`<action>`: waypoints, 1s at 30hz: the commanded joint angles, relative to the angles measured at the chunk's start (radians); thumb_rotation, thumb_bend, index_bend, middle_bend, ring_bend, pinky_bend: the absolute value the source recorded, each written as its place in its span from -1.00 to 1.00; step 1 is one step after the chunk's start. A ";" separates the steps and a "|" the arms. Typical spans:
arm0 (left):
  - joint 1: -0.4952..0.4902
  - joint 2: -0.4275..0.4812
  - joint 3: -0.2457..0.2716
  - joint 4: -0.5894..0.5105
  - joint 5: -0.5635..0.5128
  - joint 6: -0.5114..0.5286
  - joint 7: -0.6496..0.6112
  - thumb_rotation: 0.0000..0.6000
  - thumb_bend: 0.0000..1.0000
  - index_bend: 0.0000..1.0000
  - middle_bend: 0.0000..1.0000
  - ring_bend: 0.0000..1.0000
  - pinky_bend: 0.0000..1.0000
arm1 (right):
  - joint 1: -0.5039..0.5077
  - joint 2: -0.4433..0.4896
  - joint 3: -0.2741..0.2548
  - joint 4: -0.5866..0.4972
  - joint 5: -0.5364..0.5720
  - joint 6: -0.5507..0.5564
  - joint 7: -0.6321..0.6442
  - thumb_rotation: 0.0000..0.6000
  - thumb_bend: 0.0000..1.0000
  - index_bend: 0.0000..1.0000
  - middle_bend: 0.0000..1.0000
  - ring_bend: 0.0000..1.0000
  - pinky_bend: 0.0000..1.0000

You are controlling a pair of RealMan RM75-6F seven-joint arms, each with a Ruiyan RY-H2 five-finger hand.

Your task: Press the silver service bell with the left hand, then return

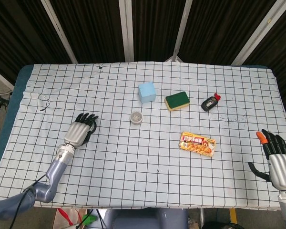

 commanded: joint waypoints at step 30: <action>0.511 0.552 0.156 -0.687 0.080 0.625 0.033 1.00 0.73 -0.94 -0.93 -1.00 -1.00 | 0.007 -0.009 -0.008 -0.017 -0.014 -0.010 -0.043 1.00 -0.39 -0.85 -0.99 -0.93 -1.00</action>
